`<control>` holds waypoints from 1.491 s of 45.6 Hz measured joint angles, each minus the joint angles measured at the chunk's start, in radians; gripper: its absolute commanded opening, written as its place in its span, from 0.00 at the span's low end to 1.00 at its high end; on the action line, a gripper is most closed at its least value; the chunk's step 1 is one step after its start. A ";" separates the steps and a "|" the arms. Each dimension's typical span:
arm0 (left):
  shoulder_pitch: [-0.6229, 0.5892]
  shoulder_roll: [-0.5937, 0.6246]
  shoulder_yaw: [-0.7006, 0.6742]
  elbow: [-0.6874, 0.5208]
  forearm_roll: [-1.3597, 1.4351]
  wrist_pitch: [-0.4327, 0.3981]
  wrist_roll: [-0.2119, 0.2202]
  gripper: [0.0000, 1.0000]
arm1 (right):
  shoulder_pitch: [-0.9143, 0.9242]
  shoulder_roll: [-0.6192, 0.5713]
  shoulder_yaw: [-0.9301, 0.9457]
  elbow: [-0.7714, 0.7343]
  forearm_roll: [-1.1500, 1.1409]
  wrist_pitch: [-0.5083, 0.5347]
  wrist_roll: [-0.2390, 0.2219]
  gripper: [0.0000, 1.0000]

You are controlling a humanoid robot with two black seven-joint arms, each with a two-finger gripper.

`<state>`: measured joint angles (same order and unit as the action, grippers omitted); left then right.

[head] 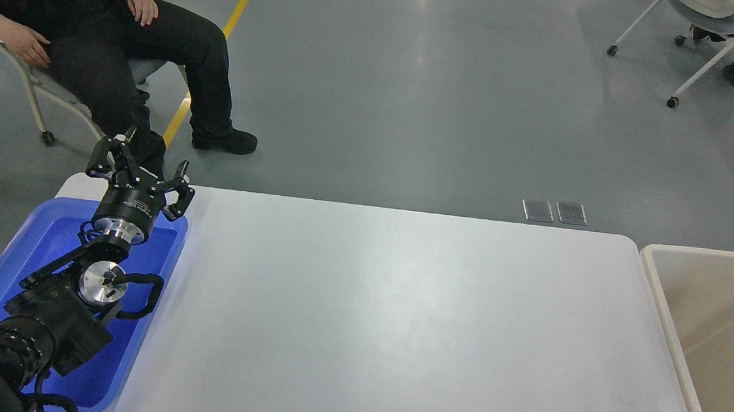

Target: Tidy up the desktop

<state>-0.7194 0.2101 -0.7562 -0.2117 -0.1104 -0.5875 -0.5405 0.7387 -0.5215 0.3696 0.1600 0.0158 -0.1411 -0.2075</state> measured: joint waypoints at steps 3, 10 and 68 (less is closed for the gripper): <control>0.000 0.000 0.000 0.000 0.000 0.000 0.000 1.00 | 0.000 0.000 0.004 0.001 0.000 0.002 0.000 1.00; 0.000 0.000 0.000 0.000 0.000 0.000 0.000 1.00 | 0.000 0.001 0.010 0.001 0.000 0.005 0.000 1.00; 0.000 0.000 0.001 0.000 0.000 0.000 0.000 1.00 | 0.234 0.113 0.357 0.324 0.000 0.150 0.086 1.00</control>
<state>-0.7196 0.2103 -0.7551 -0.2115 -0.1106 -0.5878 -0.5405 0.9726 -0.4083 0.7270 0.4841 0.0156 0.0086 -0.1210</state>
